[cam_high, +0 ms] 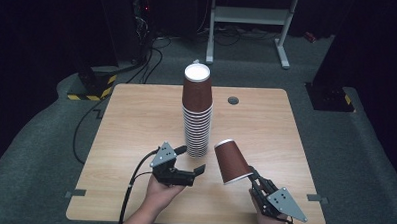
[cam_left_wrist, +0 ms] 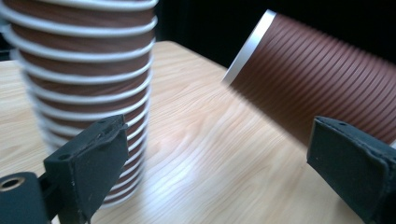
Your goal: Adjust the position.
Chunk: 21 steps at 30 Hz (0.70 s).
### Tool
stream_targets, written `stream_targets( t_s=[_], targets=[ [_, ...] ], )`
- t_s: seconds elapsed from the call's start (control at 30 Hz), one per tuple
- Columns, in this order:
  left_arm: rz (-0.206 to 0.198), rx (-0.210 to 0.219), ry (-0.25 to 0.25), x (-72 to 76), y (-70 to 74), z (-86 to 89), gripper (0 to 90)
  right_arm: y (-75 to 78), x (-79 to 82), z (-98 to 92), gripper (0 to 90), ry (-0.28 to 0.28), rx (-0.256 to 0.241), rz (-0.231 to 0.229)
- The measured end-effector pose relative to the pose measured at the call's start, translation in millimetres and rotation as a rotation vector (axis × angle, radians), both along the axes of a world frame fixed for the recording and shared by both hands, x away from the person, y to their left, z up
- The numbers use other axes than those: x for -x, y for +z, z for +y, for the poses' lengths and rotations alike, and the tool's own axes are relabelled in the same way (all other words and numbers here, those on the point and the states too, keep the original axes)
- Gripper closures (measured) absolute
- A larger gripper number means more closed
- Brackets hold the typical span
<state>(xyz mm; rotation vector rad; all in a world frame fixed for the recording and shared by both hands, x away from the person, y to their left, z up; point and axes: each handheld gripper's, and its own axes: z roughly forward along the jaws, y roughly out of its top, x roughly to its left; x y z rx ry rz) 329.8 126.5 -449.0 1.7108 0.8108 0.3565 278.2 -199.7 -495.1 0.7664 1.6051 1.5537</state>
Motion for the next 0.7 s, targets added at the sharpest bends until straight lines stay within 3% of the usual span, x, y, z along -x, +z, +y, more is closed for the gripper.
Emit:
stream_targets(
  t_s=[0.2,0.5,0.7],
  targets=[
    [0.010,-0.089,0.057,2.8,-15.6,18.5,6.1,0.3,-0.5,-2.7,86.7,-0.009,0.001,0.003],
    [0.042,-0.161,0.142,3.4,-35.2,54.9,6.2,-0.5,-1.4,-5.3,86.7,-0.019,0.009,0.015],
    [0.064,-0.198,0.170,3.9,-47.3,74.3,6.6,-2.2,-2.6,-5.2,86.7,-0.022,0.017,0.034]
  ],
)
